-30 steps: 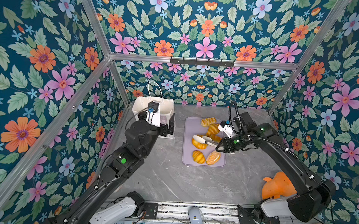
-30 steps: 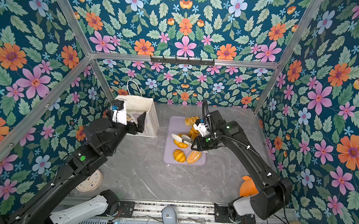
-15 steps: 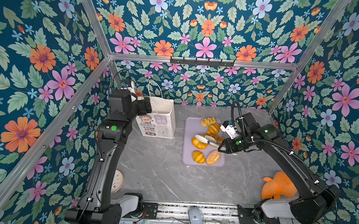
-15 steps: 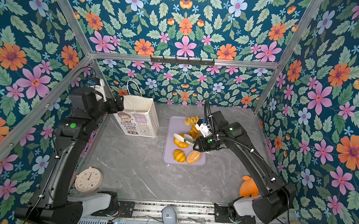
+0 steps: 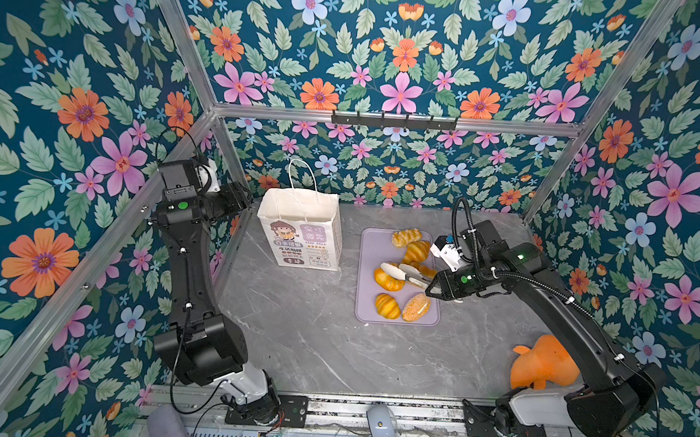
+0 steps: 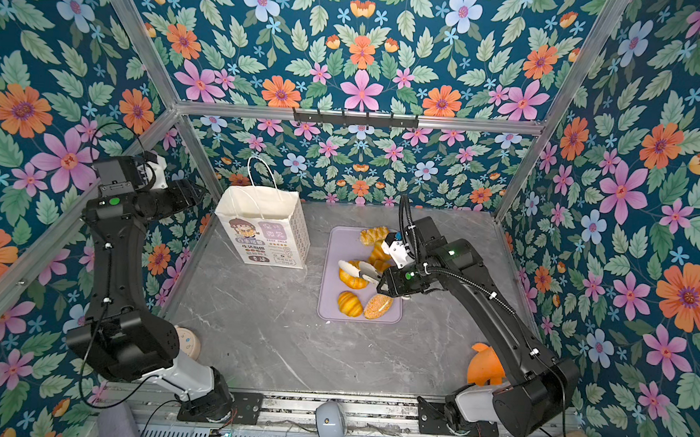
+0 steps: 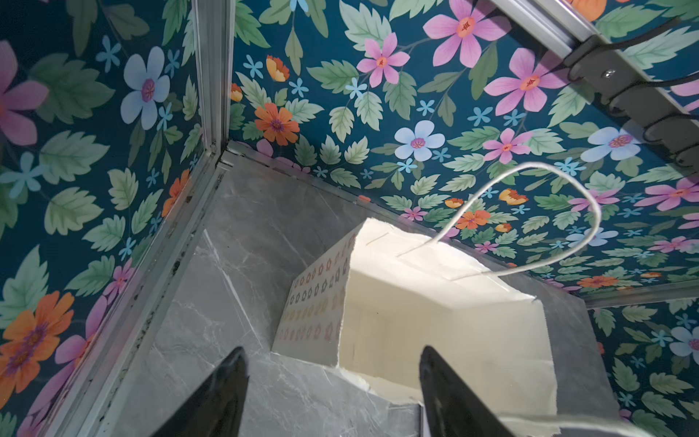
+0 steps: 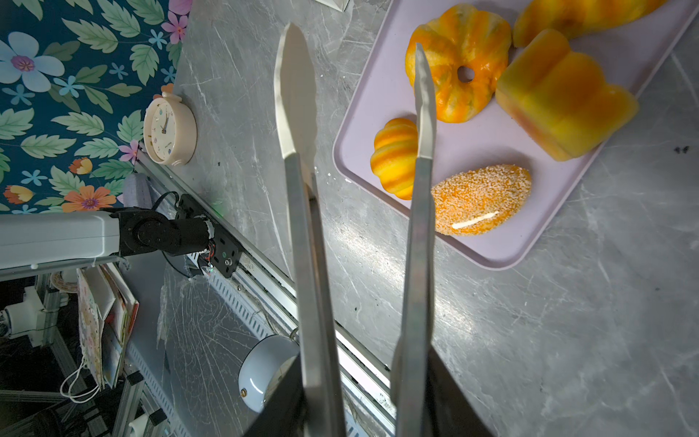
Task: Place the fake bread into the paper bag
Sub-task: 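Release the tongs with the left gripper and withdraw it while the right holds them, then grip the paper bag rim with the left gripper and pull it nearer the tray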
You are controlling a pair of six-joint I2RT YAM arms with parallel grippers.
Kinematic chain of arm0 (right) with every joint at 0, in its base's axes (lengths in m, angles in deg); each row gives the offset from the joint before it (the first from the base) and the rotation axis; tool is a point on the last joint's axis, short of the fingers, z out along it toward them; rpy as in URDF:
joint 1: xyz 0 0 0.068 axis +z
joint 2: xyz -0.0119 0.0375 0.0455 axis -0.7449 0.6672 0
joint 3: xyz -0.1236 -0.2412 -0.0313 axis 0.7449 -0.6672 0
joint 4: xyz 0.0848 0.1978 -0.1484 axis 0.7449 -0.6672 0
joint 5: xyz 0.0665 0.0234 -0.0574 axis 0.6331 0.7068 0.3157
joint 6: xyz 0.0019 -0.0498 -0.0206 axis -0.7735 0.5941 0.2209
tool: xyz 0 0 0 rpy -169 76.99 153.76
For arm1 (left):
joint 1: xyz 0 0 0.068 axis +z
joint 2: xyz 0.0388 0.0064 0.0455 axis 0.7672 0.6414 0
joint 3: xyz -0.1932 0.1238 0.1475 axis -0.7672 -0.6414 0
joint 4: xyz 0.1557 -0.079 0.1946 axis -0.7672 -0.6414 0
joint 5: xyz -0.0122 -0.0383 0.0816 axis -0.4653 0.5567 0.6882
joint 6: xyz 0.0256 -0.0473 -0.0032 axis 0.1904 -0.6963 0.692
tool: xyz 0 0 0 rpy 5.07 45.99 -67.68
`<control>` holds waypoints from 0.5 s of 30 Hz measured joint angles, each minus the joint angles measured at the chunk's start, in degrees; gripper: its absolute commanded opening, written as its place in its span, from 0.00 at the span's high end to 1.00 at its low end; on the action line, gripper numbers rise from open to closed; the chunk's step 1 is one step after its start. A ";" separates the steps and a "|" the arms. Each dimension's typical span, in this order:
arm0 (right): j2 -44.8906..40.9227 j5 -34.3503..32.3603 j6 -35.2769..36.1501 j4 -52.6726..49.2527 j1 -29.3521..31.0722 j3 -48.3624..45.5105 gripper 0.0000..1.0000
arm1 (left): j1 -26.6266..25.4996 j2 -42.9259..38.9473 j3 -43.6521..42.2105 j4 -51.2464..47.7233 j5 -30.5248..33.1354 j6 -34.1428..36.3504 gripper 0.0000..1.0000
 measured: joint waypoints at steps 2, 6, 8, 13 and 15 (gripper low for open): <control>0.11 0.00 0.07 0.00 0.00 -0.20 0.59 | -0.15 2.71 2.58 -1.68 -0.37 1.44 0.33; 0.31 0.00 0.31 -0.04 0.00 -0.33 0.59 | -3.34 7.13 6.01 -5.40 1.38 4.68 0.33; 0.31 0.02 0.39 -0.04 0.00 -0.35 0.59 | -5.44 8.35 6.73 -6.60 2.71 6.21 0.33; 0.28 0.22 0.37 0.00 0.00 -1.11 0.59 | -9.38 11.52 8.55 -7.63 8.07 9.05 0.35; 0.13 0.39 0.35 0.13 0.00 -1.53 0.59 | -9.79 12.98 8.96 -7.54 9.77 10.21 0.40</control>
